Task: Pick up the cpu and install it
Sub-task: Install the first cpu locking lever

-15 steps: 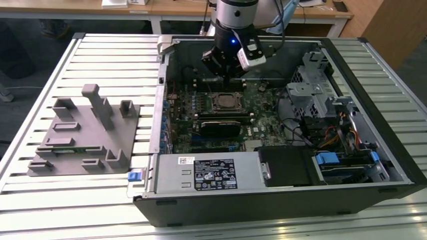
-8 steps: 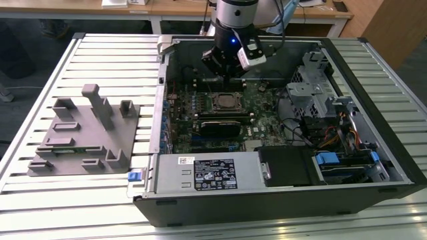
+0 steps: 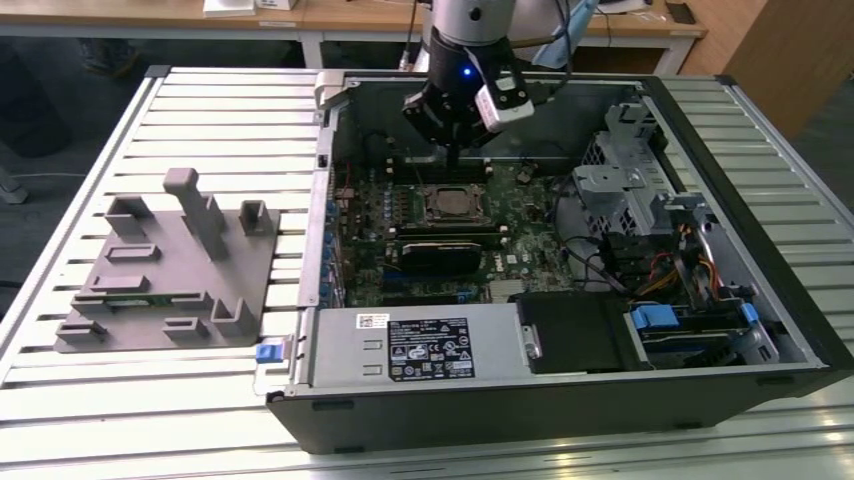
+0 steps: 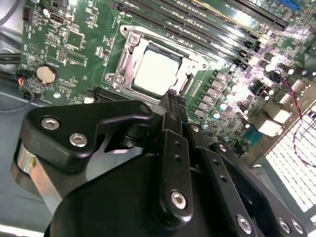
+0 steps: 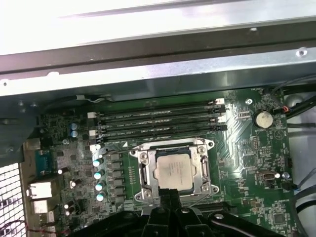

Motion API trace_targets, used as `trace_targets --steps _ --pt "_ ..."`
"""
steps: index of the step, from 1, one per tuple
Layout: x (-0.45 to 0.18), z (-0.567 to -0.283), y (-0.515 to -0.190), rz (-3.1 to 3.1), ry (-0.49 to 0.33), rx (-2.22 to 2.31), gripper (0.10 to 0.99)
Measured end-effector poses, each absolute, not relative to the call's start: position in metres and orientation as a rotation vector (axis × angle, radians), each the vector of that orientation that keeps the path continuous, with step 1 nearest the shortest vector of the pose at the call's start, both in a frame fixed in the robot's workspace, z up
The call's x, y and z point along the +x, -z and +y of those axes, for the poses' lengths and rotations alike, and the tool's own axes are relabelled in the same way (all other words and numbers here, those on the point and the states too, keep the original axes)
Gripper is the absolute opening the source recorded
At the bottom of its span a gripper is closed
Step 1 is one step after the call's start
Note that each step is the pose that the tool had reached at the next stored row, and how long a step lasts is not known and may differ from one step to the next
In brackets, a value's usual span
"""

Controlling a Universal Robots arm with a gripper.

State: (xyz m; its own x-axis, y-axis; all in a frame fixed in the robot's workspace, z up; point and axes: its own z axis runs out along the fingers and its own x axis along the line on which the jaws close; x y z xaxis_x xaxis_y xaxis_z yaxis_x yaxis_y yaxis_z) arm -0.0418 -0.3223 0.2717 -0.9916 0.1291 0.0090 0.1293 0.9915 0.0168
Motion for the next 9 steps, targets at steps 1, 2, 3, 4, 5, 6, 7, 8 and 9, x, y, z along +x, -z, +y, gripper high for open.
trace_targets --steps 1,2,3,4,5,6,7,8,9 --pt "-0.044 -0.322 -0.272 -3.127 0.027 -0.203 0.106" --pt "-0.046 -0.322 -0.272 -3.127 0.027 -0.203 0.106" --pt "-0.049 -0.322 -0.272 -3.127 0.027 -0.203 0.106" --pt "-0.051 -0.322 -0.272 -3.127 0.027 -0.203 0.106" --pt "-0.053 -0.322 -0.272 -3.127 0.027 -0.203 0.106" --pt "-0.055 -0.322 -0.272 -3.127 0.027 -0.203 0.106" --pt "-0.055 -0.322 -0.272 -3.127 0.027 -0.203 0.106" --pt "-0.056 -0.322 -0.272 -3.127 0.027 -0.201 0.106" --pt "-0.056 -0.322 -0.273 -3.127 0.027 -0.197 0.106"
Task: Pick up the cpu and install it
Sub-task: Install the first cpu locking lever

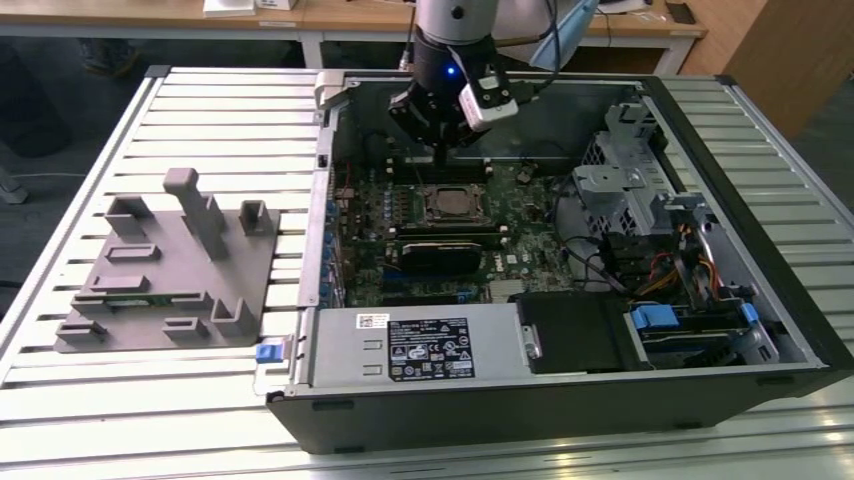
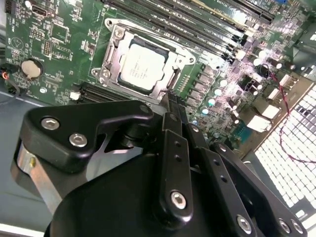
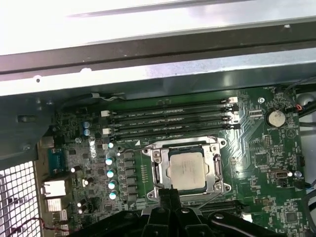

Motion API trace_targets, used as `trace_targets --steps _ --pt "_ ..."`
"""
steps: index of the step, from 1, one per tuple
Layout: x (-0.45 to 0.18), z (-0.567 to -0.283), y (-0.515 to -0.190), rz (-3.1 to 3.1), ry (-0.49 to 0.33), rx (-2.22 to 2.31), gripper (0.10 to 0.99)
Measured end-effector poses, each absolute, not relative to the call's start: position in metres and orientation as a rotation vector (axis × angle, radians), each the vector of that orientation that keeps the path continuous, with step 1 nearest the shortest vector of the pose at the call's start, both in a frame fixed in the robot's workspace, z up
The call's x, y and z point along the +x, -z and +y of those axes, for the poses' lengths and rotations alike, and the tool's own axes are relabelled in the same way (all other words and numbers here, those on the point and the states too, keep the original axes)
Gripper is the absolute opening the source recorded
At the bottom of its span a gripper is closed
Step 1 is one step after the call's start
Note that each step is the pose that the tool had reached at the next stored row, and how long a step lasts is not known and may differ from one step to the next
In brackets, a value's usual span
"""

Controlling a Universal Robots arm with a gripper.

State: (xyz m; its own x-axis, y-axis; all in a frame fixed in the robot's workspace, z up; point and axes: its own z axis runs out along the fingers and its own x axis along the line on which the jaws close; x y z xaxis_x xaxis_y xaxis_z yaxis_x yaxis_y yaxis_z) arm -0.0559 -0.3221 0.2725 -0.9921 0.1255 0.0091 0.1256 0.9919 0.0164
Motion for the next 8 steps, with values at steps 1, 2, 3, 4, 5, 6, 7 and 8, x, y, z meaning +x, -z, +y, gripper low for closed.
trace_targets --steps 1,2,3,4,5,6,7,8 --pt "-0.0559 -0.3220 -0.2733 -3.128 0.027 -0.192 0.106" --pt "-0.0559 -0.3218 -0.2741 -3.128 0.027 -0.186 0.106" --pt "-0.0560 -0.3217 -0.2775 -3.129 0.030 -0.171 0.106" --pt "-0.0562 -0.3217 -0.2788 -3.129 0.035 -0.169 0.106" --pt "-0.0566 -0.3217 -0.2790 -3.129 0.035 -0.169 0.106" --pt "-0.0579 -0.3217 -0.2790 -3.130 0.035 -0.169 0.106" --pt "-0.0602 -0.3217 -0.2791 -3.131 0.035 -0.169 0.106" --pt "-0.0634 -0.3217 -0.2791 -3.131 0.035 -0.169 0.106"
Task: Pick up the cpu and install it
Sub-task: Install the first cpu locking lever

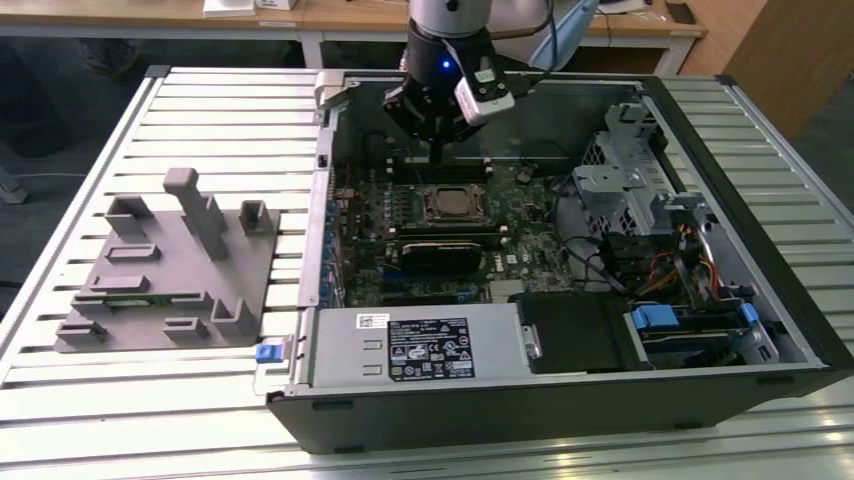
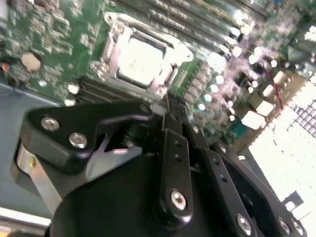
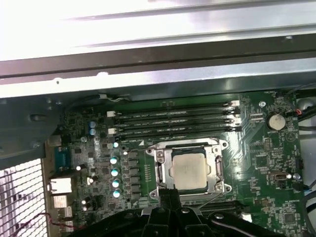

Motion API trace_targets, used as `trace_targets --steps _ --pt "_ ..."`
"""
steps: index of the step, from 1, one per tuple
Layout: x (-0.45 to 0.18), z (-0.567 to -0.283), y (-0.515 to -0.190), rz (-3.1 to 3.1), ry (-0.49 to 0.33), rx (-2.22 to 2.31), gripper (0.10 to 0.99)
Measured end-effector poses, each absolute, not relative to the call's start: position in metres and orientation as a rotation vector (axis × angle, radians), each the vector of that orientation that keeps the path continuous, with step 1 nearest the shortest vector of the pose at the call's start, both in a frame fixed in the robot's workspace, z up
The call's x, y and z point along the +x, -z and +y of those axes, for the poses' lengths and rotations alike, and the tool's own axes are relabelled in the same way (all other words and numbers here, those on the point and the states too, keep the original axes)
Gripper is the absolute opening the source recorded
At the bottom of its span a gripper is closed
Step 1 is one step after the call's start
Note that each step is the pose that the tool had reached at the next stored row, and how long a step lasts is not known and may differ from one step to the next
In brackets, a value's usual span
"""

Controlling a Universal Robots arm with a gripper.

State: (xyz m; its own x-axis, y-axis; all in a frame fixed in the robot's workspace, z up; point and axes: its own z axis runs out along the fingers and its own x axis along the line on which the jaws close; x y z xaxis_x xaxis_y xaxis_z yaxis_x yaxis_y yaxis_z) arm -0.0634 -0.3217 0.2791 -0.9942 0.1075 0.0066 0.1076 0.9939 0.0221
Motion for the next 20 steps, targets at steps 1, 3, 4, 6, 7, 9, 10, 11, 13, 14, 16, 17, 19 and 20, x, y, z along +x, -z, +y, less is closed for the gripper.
trace_targets --steps 1,3,4,6,7,9,10,11,13,14,16,17,19,20 --pt "-0.067 -0.322 -0.279 -3.132 0.035 -0.169 0.106" --pt "-0.072 -0.322 -0.279 -3.132 0.035 -0.169 0.106" --pt "-0.075 -0.322 -0.279 -3.132 0.035 -0.169 0.106" --pt "-0.079 -0.322 -0.278 -3.132 0.035 -0.170 0.106" --pt "-0.080 -0.322 -0.278 -3.132 0.036 -0.170 0.106" --pt "-0.083 -0.321 -0.277 -3.132 0.035 -0.169 0.106" --pt "-0.083 -0.321 -0.276 -3.132 0.035 -0.169 0.106" --pt "-0.084 -0.321 -0.276 -3.132 0.035 -0.169 0.106" --pt "-0.084 -0.321 -0.275 -3.132 0.035 -0.169 0.106" --pt "-0.084 -0.321 -0.275 -3.132 0.035 -0.169 0.106" --pt "-0.084 -0.321 -0.274 -3.132 0.035 -0.169 0.106" --pt "-0.084 -0.321 -0.274 -3.132 0.035 -0.169 0.106" --pt "-0.085 -0.321 -0.274 -3.132 0.036 -0.169 0.106" --pt "-0.085 -0.321 -0.274 -3.132 0.035 -0.169 0.106"
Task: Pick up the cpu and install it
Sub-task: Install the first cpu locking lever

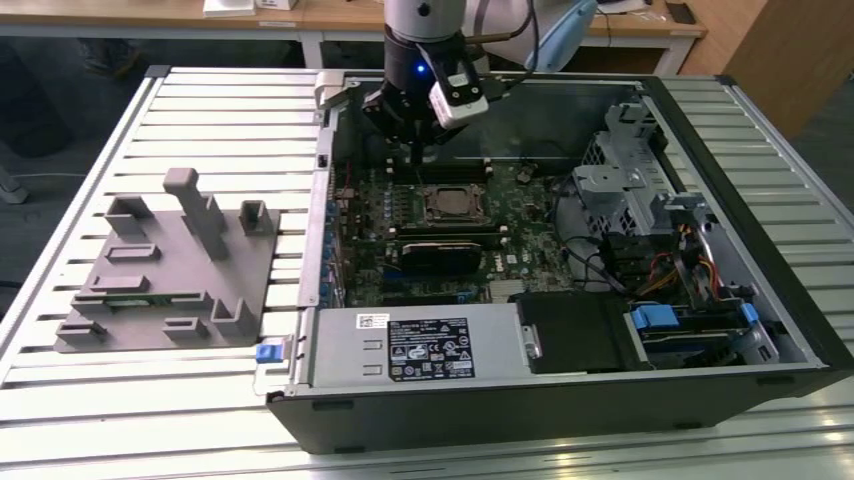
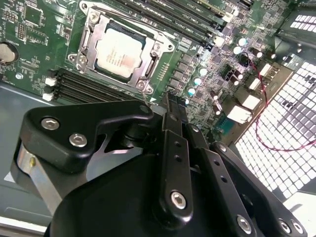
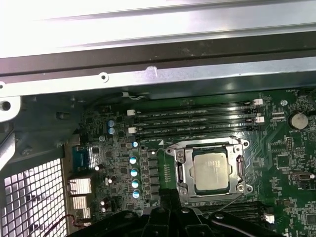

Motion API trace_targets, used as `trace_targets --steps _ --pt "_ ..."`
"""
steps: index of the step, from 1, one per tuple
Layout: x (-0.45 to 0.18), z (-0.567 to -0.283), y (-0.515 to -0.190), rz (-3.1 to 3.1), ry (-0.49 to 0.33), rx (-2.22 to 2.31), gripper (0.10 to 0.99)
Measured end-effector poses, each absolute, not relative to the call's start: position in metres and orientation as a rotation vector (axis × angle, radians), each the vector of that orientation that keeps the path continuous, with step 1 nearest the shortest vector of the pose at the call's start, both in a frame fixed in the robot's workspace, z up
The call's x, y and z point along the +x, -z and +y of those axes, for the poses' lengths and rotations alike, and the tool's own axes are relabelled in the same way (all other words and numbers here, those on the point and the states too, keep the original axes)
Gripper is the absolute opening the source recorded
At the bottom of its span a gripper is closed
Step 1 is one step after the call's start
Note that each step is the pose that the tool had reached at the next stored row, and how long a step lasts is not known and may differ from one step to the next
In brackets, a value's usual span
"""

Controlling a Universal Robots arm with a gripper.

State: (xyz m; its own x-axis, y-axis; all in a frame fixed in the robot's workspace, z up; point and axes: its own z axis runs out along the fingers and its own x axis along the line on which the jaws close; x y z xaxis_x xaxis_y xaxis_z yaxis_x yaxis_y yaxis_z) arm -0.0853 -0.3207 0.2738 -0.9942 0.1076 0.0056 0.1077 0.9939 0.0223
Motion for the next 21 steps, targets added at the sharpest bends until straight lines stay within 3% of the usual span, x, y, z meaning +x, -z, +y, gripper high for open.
trace_targets --steps 21 --pt "-0.0954 -0.3177 -0.2685 -3.132 0.035 -0.169 0.106"
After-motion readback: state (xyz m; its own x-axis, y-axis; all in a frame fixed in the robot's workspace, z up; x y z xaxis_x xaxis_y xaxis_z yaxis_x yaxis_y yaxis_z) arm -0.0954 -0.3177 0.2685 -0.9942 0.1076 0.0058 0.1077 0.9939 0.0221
